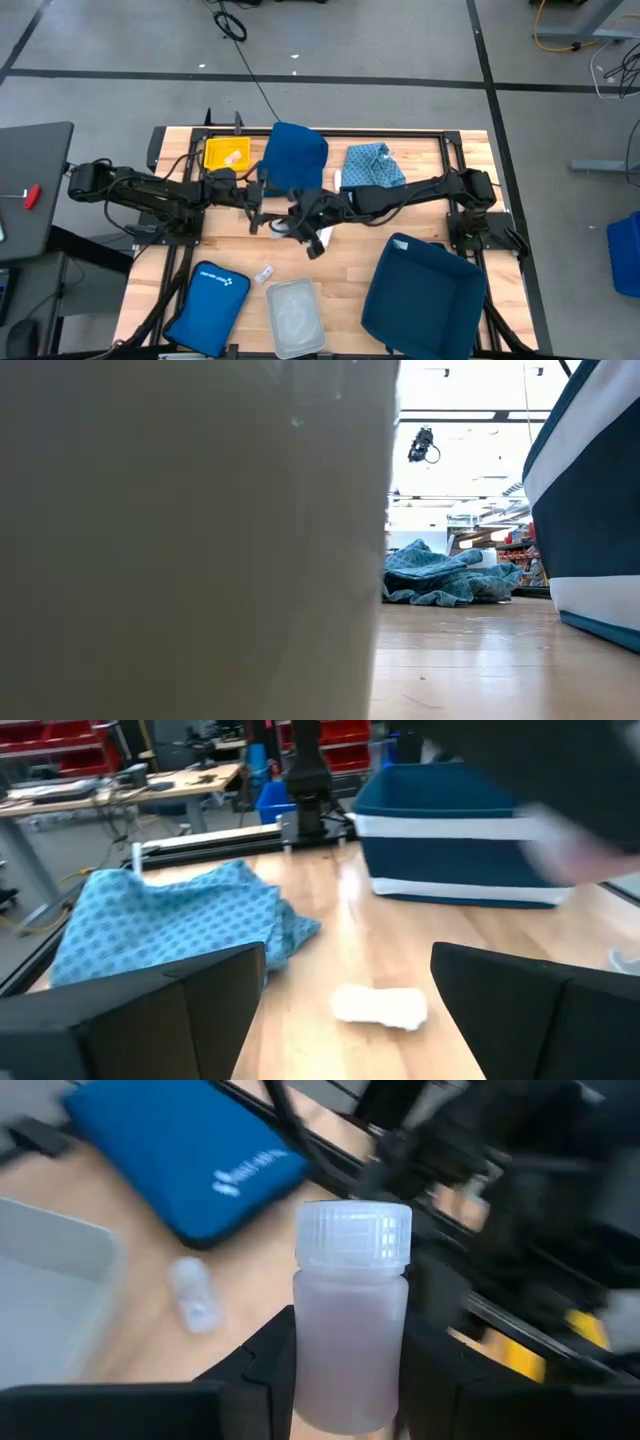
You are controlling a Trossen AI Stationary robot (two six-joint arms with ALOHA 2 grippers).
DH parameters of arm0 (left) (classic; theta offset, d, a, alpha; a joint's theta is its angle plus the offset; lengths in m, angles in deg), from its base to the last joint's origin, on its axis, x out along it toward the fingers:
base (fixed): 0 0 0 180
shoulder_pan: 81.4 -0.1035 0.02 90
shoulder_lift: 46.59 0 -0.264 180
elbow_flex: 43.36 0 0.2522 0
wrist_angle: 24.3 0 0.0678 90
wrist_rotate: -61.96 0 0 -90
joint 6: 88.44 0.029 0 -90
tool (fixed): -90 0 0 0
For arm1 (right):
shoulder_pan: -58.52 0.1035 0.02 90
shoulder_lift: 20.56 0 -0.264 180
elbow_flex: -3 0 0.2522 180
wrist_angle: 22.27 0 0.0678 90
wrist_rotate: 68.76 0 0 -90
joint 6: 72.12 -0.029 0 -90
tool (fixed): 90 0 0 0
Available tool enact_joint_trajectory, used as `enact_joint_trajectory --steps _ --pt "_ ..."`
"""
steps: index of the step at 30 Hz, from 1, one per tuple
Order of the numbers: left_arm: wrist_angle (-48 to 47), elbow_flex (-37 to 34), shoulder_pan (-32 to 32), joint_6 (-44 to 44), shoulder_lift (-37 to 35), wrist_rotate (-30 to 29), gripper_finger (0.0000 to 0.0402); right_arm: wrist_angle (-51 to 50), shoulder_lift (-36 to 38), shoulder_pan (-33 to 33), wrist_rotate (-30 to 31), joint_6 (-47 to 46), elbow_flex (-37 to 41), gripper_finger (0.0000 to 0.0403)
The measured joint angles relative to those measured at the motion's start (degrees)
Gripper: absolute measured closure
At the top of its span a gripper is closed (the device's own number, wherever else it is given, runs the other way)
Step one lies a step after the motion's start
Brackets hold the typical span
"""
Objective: Pick & place medical supplies in basket/bin
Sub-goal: Put the right white pill bottle into the yellow bin
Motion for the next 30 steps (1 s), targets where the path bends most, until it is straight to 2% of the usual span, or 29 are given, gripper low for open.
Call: enact_joint_trajectory --steps 7,12,19,30 --pt "0.8 0.0 0.0 1.0 0.0 4.0 0.0133 -0.2 0.0 -2.4 9.2 0.3 0.0 0.0271" --pt "3.5 0.0 0.0 0.5 0.0 4.9 0.0145 -0.5 0.3 -3.4 9.1 -0.7 0.0 0.0271" --pt "11.8 -0.1 0.1 -0.3 0.0 5.1 0.0147 -0.2 1.0 -3.3 8.5 -0.9 0.0 0.0271" --pt "15.5 -0.2 0.4 0.0 0.1 5.1 0.0147 0.8 1.1 -3.4 7.1 -0.4 -0.1 0.0271"
